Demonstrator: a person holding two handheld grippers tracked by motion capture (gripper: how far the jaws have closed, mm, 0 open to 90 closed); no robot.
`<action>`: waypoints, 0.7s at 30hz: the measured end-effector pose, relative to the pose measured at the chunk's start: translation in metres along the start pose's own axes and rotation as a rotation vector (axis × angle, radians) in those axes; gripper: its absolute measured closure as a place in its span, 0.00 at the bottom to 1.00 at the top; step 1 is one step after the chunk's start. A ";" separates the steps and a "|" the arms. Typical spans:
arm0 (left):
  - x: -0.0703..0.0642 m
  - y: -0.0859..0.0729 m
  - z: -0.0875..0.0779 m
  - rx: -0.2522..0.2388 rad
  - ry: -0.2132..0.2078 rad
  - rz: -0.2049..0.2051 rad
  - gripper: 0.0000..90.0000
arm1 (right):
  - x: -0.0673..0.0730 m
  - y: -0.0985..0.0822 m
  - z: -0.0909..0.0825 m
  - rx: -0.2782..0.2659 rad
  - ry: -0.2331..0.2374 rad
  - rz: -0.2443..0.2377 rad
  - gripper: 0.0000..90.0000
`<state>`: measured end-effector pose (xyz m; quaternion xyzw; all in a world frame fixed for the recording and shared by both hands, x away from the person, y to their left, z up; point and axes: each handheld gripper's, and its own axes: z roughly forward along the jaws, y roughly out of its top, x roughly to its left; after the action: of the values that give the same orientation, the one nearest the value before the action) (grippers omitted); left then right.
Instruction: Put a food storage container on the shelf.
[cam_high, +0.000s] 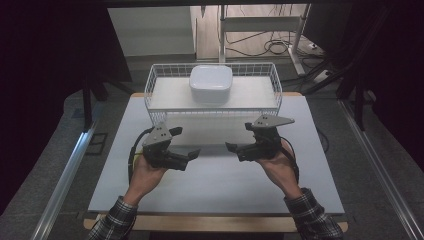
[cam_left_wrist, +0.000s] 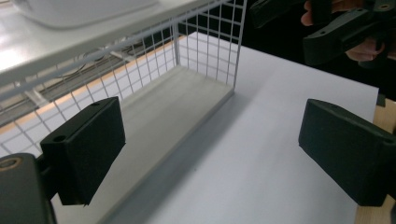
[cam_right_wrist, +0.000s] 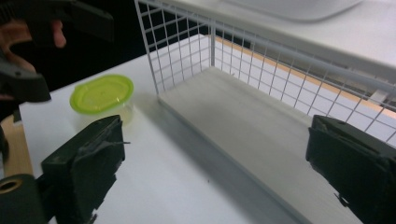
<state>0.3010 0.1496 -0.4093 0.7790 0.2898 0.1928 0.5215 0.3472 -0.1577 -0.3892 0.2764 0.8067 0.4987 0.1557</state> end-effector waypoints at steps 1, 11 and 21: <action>-0.001 -0.002 -0.001 -0.001 -0.001 -0.005 0.07 | 0.001 -0.004 0.000 0.006 -0.003 -0.009 0.03; -0.006 -0.027 -0.005 0.003 -0.011 -0.083 0.05 | -0.001 -0.037 -0.002 0.045 0.023 0.026 0.00; -0.016 -0.052 -0.005 0.020 0.014 -0.086 0.04 | 0.005 -0.063 -0.004 0.076 0.015 0.034 0.00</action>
<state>0.2732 0.1580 -0.4551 0.7698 0.3284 0.1728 0.5193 0.3228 -0.1797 -0.4432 0.2920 0.8214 0.4723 0.1305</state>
